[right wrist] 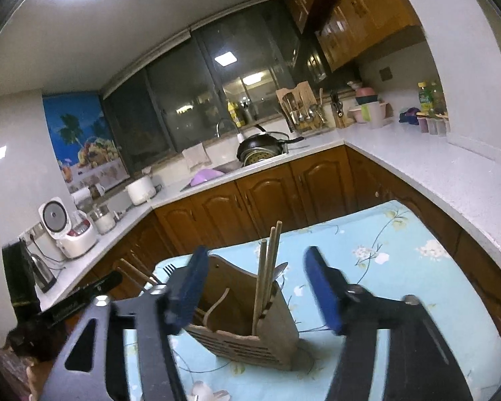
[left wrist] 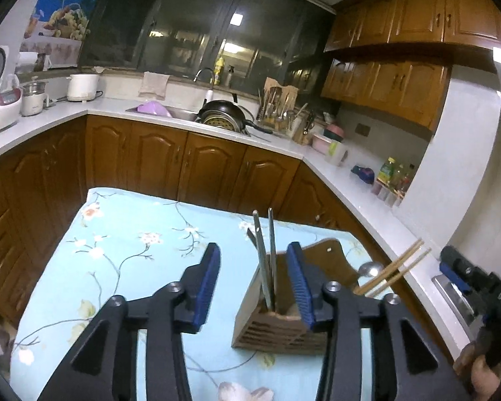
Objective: Organize utensils
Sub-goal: 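Move both open tools back over the remaining utensils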
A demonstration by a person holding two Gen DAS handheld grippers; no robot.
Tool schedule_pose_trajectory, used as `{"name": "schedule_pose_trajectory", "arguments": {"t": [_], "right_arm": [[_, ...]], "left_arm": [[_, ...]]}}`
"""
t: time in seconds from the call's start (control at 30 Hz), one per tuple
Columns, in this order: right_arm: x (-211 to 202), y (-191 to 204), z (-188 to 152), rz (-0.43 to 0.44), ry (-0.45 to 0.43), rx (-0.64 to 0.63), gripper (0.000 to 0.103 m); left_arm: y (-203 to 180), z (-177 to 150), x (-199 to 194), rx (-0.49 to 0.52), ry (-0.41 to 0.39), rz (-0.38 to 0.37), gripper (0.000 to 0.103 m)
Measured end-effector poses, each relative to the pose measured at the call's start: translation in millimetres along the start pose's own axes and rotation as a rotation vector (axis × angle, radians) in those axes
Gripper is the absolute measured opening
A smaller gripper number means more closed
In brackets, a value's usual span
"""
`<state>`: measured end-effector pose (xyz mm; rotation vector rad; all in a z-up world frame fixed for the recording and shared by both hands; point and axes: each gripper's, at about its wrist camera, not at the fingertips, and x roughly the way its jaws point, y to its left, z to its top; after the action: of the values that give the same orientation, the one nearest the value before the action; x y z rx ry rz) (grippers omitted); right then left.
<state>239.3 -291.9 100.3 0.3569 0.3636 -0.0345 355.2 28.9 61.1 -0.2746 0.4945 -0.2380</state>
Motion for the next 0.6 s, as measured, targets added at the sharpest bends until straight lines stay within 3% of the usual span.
{"name": "schedule_pose_trajectory", "arguments": {"t": [0.07,0.17,0.6], "right_arm": [[-9,-1,-2,0.005,-0.008,0.008,0.089],[-22,-2,-12,0.009,-0.006,0.012,0.09],[-57,-26,-94,-0.044,0.142,0.06,0.091]], "left_arm": [[5,-8,-13,-0.005,-0.004,0.01,0.061],[15,-22,-30,-0.025,0.009,0.02,0.066],[34,-85,-89,-0.089,0.17,0.053,0.072]]}}
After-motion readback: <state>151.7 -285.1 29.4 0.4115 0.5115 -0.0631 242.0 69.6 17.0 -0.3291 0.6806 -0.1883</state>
